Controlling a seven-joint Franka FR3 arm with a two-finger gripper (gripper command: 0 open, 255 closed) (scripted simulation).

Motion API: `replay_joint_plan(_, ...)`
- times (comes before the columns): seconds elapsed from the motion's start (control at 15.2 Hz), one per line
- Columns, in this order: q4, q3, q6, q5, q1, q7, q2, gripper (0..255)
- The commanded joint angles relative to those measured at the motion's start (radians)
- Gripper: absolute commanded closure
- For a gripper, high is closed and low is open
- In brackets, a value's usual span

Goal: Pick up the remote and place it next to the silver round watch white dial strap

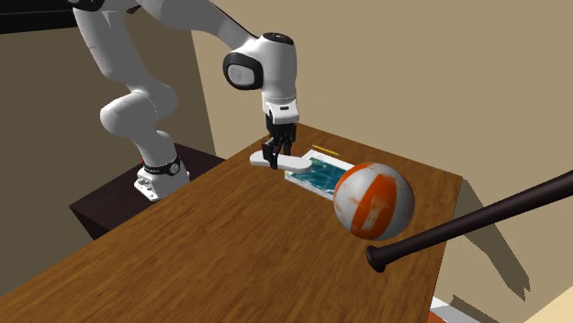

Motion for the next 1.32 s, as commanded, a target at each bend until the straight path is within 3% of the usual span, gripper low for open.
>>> replay_joint_plan(0.0,-0.048,0.028,0.007,0.011,0.023,0.044,-0.043,255)
replay_joint_plan(0.66,-0.192,0.186,-0.002,0.105,0.155,0.261,-0.206,255)
replay_joint_plan(1.25,-0.214,0.357,-0.016,0.206,0.288,0.487,-0.262,255)
